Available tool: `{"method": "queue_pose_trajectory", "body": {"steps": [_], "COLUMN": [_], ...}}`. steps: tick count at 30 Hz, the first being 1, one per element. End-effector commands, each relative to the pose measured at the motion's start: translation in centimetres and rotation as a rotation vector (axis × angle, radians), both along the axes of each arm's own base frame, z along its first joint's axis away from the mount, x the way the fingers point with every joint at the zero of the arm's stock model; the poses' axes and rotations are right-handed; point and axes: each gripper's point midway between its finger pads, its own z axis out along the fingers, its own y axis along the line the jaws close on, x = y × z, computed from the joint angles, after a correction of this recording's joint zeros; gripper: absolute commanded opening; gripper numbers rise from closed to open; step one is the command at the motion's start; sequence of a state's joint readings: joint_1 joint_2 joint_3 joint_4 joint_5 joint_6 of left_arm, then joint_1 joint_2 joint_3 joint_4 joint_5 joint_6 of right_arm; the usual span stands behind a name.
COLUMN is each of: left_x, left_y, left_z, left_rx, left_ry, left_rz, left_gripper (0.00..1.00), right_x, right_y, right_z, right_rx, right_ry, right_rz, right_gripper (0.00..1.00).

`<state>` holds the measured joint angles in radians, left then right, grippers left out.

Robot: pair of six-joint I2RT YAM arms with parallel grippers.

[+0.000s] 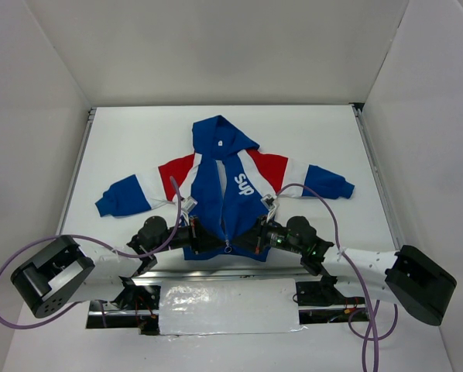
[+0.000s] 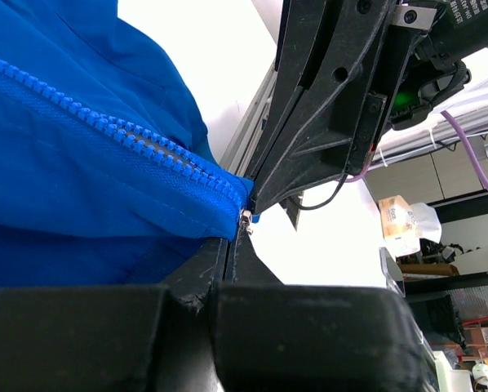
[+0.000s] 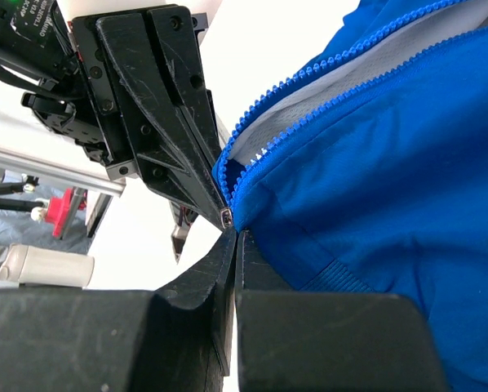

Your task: Zip up the jacket

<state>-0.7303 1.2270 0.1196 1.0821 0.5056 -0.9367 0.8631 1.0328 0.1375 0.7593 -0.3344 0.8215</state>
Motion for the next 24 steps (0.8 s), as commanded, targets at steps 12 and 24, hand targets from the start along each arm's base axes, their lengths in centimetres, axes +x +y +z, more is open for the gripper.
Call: {"method": "queue_pose_trajectory", "body": {"steps": [12,24], "left_x": [-0.2,-2.1], "left_y": [-0.4,-1.0], "left_z": [1.0,2.6], "left_rx": [-0.019,-0.105], "left_ry": [-0.081,-0.095], "left_rz": [-0.039,-0.167], "left_gripper": [0.00,0.00], "right_x": [0.1,2.2], "right_y": [1.0,0.8], "right_z": [3.4,6.6], "right_rx": [0.096,0.175], "right_ry": [-0.040,-0.081], "right_rz": [0.032,-0.079], "right_gripper": [0.00,0.00]}}
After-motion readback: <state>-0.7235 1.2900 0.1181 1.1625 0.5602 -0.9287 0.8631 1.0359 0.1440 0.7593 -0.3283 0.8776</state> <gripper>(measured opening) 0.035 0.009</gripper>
